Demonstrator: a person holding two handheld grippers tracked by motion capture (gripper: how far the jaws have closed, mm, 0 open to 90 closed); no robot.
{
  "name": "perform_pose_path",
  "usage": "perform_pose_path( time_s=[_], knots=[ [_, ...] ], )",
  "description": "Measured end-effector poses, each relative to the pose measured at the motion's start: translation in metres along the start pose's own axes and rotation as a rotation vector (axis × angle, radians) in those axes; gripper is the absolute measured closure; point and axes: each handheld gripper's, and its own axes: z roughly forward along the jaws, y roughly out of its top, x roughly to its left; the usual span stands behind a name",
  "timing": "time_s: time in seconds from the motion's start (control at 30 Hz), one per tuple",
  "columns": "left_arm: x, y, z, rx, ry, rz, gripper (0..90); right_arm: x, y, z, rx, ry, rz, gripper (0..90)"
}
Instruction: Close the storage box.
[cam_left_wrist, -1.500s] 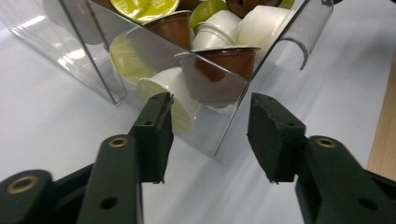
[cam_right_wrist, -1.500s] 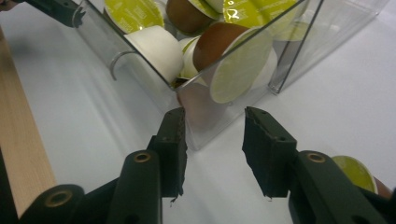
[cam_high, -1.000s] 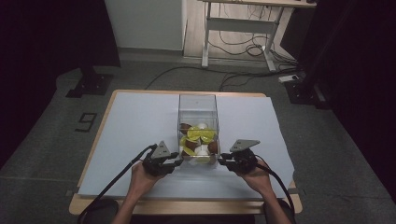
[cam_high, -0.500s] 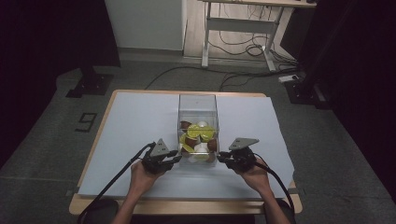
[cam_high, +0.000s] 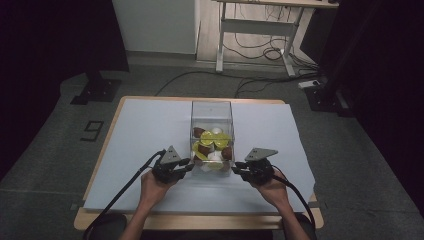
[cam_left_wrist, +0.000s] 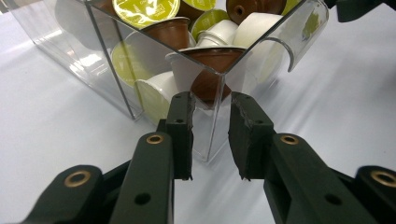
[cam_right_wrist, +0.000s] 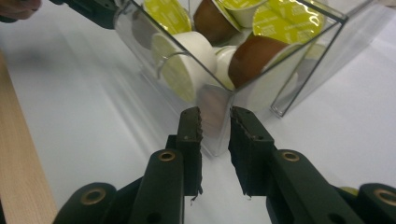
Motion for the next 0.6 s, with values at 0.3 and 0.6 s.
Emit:
perform_pose_path(
  time_s=[0.3,0.6],
  knots=[
    [0.004,0.001,0.003,-0.010,-0.007,-0.016,70.4,0.005,0.004,0.008,-0.009,0.013,-0.006,72.9],
    [0.007,0.003,0.007,-0.013,0.009,-0.028,70.5,0.007,0.014,0.014,-0.026,0.033,-0.006,76.4]
  ],
)
